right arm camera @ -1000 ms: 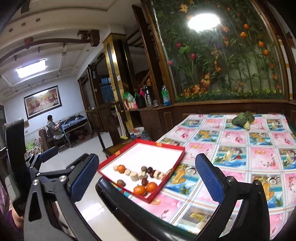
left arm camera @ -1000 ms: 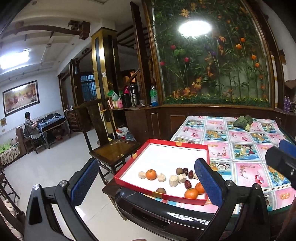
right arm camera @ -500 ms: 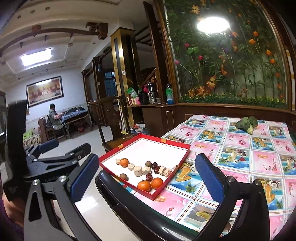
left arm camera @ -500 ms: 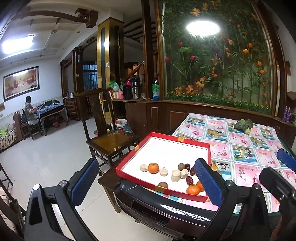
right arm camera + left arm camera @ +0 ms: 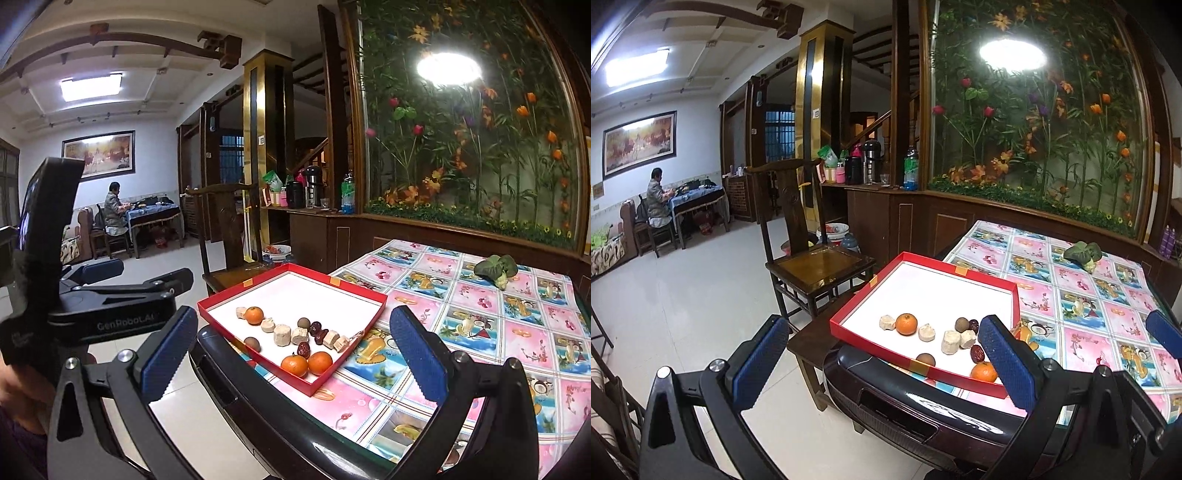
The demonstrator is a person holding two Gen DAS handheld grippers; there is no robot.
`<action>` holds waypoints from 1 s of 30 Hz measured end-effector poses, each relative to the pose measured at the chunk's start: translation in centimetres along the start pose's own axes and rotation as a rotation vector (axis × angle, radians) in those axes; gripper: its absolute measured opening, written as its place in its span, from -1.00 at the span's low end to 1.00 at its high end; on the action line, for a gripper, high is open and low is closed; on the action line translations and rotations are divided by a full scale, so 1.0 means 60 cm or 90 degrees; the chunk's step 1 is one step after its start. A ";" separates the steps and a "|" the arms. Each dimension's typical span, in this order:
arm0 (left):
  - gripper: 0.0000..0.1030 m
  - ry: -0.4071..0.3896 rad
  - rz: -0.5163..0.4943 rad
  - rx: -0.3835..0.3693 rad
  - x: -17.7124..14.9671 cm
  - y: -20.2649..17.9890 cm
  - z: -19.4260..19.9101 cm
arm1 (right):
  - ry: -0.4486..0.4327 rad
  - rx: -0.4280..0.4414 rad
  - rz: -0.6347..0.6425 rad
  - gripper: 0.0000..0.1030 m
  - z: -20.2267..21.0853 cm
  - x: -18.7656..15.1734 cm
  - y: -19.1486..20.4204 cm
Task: Organize fruits
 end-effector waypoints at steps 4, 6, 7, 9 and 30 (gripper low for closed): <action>1.00 0.009 0.012 0.011 -0.002 0.009 -0.003 | 0.002 0.003 0.003 1.00 -0.003 -0.003 0.005; 1.00 0.012 0.017 0.014 -0.003 0.014 -0.004 | 0.005 0.004 0.005 1.00 -0.004 -0.004 0.007; 1.00 0.016 0.021 0.013 -0.004 0.016 -0.005 | 0.006 0.005 0.005 1.00 -0.005 -0.005 0.008; 1.00 0.019 0.026 0.018 -0.005 0.021 -0.007 | 0.004 0.005 0.005 1.00 -0.005 -0.005 0.009; 0.99 0.004 0.023 0.054 -0.006 0.047 -0.017 | 0.023 0.026 -0.013 1.00 -0.042 -0.003 0.020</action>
Point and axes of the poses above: each gripper's, at about its wrist camera, not at the fingertips, and z roughly against the way its jaws point, y to its left, x to its top, the point moved 6 cm from there along -z, roughly the way its jaws point, and after that the axes turned 3 degrees about -z, right-handed, at the moved point
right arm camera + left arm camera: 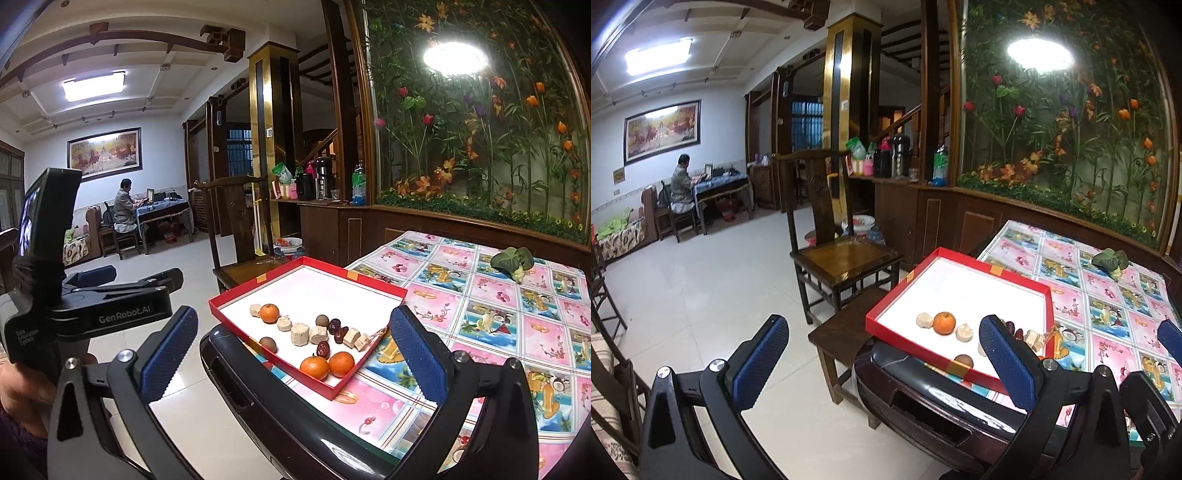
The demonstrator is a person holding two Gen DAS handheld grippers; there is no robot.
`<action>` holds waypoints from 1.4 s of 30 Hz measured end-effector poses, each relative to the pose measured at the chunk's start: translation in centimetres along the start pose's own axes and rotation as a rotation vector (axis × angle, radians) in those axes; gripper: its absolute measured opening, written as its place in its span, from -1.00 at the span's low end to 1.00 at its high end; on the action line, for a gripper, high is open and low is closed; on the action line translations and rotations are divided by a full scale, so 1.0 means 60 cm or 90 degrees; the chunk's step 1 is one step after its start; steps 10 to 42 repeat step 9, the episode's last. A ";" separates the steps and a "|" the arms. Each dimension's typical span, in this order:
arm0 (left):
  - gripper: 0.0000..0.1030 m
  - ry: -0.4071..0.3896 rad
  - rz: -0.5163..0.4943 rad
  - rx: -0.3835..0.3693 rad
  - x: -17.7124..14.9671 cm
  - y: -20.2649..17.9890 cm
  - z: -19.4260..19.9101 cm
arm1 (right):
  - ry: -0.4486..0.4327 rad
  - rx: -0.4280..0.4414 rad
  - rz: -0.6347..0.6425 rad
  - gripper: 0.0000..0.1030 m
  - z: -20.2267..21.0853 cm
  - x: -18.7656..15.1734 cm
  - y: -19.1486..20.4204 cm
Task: Organize fruits
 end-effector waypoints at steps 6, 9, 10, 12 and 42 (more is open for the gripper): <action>1.00 -0.043 -0.039 -0.030 0.009 -0.029 0.013 | -0.011 -0.007 -0.004 1.00 -0.002 0.001 -0.008; 1.00 -0.054 -0.059 -0.062 0.011 -0.061 0.012 | -0.010 -0.027 -0.012 1.00 -0.005 -0.001 -0.034; 1.00 -0.054 -0.059 -0.062 0.011 -0.061 0.012 | -0.010 -0.027 -0.012 1.00 -0.005 -0.001 -0.034; 1.00 -0.054 -0.059 -0.062 0.011 -0.061 0.012 | -0.010 -0.027 -0.012 1.00 -0.005 -0.001 -0.034; 1.00 -0.054 -0.059 -0.062 0.011 -0.061 0.012 | -0.010 -0.027 -0.012 1.00 -0.005 -0.001 -0.034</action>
Point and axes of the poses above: each gripper's, at about its wrist camera, not at the fingertips, and z roughly against the way its jaws point, y to its left, x to its top, the point moved 6 cm from there along -z, roughly the way its jaws point, and after that the axes turned 3 degrees about -z, right-handed, at the moved point
